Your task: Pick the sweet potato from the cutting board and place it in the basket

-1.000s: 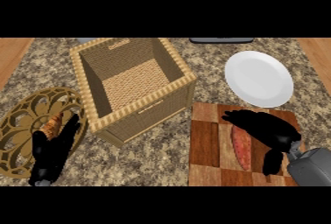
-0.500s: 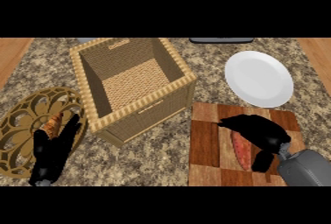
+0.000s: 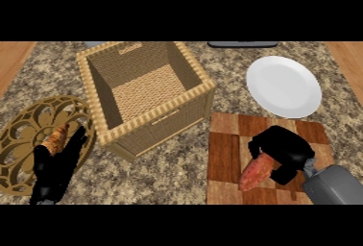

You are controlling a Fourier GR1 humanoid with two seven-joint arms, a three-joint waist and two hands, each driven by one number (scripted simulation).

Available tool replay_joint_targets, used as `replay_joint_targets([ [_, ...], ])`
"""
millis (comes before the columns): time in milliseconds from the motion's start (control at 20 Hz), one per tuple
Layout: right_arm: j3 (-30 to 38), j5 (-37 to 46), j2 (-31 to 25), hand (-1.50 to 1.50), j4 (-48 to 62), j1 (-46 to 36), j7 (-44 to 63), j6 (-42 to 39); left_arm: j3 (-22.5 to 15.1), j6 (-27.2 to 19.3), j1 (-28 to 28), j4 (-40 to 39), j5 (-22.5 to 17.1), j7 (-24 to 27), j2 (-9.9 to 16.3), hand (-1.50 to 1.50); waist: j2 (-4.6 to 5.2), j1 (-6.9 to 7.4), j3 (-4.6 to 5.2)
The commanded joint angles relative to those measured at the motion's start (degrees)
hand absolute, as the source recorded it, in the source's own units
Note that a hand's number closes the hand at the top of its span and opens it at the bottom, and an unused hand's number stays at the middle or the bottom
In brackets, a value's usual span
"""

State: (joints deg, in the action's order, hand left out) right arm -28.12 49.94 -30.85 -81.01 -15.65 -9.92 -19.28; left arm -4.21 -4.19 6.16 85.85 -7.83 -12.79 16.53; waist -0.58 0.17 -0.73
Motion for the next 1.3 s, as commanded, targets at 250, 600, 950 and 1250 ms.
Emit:
replay_joint_targets([
  [250,-9.5,8.7,13.6,1.5,-6.9,1.8,13.0,1.1,-1.0,0.0,2.9,-2.4,0.4,-3.3,-1.6,0.0,0.12,-0.49,0.83],
  [600,-26.5,15.6,30.4,1.5,-10.2,1.8,34.1,4.2,-0.4,1.0,1.8,-3.2,0.1,-3.6,-0.6,0.0,-0.16,1.37,0.89],
  [950,-29.7,-0.7,30.8,1.5,-24.1,9.4,41.0,28.0,-1.3,0.2,1.9,-2.1,0.7,-3.2,-2.0,0.0,0.64,1.45,0.44],
  [1250,-32.9,-0.7,30.7,1.5,-29.7,1.8,50.8,38.9,-0.6,0.6,0.7,-3.4,0.7,-3.5,-1.5,0.0,0.25,0.95,0.86],
])
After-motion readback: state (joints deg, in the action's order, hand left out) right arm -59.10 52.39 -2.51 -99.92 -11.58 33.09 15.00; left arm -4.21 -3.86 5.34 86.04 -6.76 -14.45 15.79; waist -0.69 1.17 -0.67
